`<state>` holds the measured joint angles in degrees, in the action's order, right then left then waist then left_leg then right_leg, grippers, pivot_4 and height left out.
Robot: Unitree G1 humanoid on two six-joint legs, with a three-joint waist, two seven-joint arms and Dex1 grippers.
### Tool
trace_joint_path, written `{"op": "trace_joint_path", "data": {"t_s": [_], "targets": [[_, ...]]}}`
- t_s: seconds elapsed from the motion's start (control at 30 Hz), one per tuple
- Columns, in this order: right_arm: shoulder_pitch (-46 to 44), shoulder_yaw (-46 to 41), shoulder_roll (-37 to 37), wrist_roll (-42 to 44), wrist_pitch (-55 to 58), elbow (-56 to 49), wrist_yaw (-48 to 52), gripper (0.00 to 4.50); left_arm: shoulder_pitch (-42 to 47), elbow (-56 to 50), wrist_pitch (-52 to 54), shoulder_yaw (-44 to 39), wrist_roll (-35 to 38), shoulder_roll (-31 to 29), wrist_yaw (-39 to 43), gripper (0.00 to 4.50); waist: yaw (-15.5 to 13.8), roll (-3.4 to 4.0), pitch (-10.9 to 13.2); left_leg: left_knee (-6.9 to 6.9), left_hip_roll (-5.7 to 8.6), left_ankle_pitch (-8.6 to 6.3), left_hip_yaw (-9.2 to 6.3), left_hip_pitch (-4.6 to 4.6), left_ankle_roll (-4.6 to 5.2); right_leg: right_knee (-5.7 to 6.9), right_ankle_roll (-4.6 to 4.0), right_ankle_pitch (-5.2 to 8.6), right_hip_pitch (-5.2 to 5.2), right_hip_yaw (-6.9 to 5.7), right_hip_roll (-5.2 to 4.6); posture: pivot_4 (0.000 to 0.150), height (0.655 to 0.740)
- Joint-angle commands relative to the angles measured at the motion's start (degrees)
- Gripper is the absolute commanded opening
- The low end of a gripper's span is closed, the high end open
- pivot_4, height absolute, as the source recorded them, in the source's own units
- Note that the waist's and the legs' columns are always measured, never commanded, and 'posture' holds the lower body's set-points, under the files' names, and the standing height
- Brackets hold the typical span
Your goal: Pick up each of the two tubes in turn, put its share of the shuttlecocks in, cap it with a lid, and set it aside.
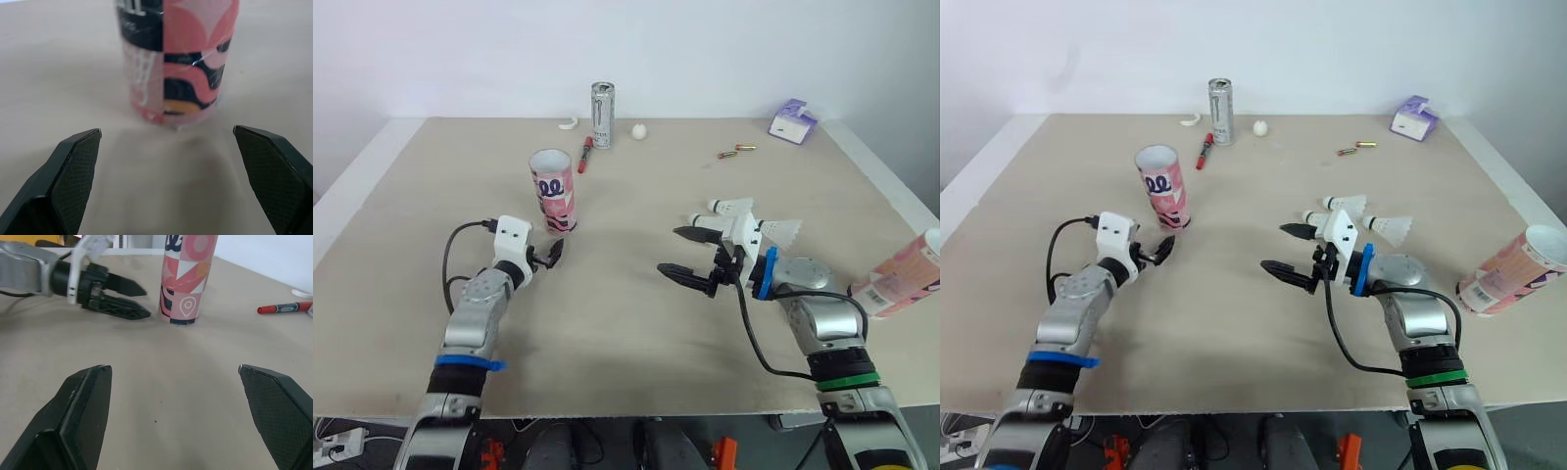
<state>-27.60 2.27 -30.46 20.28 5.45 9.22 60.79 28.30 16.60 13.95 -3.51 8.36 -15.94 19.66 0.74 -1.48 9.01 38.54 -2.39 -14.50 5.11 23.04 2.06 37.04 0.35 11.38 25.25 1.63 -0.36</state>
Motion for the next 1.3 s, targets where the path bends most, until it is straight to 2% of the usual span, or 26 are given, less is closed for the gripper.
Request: {"op": "trace_joint_path", "data": {"t_s": [0.03, 0.4, 1.0, 1.3], "targets": [[-1.2, -0.9, 0.2, -0.1, -0.7, -0.6, -0.4, 4.45, 4.0, 4.4, -3.3, 0.0, -0.6, -0.4, 1.3, 4.50, 0.1, 0.00, 0.0, 0.00, 0.00, 0.00, 0.00, 0.00, 0.00, 0.00, 0.00, 0.00, 0.00, 0.00, 0.00, 0.150, 0.7400], [-1.5, -1.0, 0.9, -0.9, -0.6, -0.8, -1.3, 4.45, 11.1, 16.3, -8.7, 0.5, -2.8, -0.6, 1.6, 4.50, 0.3, 0.00, 0.0, 0.00, 0.01, -0.01, 0.03, 0.02, 0.00, 0.00, 0.00, 0.01, 0.02, 0.02, -0.02, 0.150, 0.7400], [-1.6, -1.3, 0.4, -1.2, 0.0, -1.4, -2.3, 4.45, 27.2, 44.1, -16.9, -0.7, -3.3, 1.0, 3.4, 4.50, 0.3, -0.02, 0.0, -0.01, 0.24, -0.01, 0.01, 0.07, 0.00, 0.00, 0.03, 0.03, 0.04, 0.00, -0.05, 0.150, 0.7400], [-1.4, -1.5, 0.2, -1.2, 0.2, -1.9, -2.7, 4.45, 29.9, 49.0, -21.6, -0.9, -3.6, 1.4, 3.8, 4.50, 0.3, -0.02, 0.0, -0.01, 0.27, -0.02, 0.00, 0.10, 0.00, 0.00, 0.05, 0.04, 0.05, 0.00, -0.08, 0.150, 0.7400]]}}
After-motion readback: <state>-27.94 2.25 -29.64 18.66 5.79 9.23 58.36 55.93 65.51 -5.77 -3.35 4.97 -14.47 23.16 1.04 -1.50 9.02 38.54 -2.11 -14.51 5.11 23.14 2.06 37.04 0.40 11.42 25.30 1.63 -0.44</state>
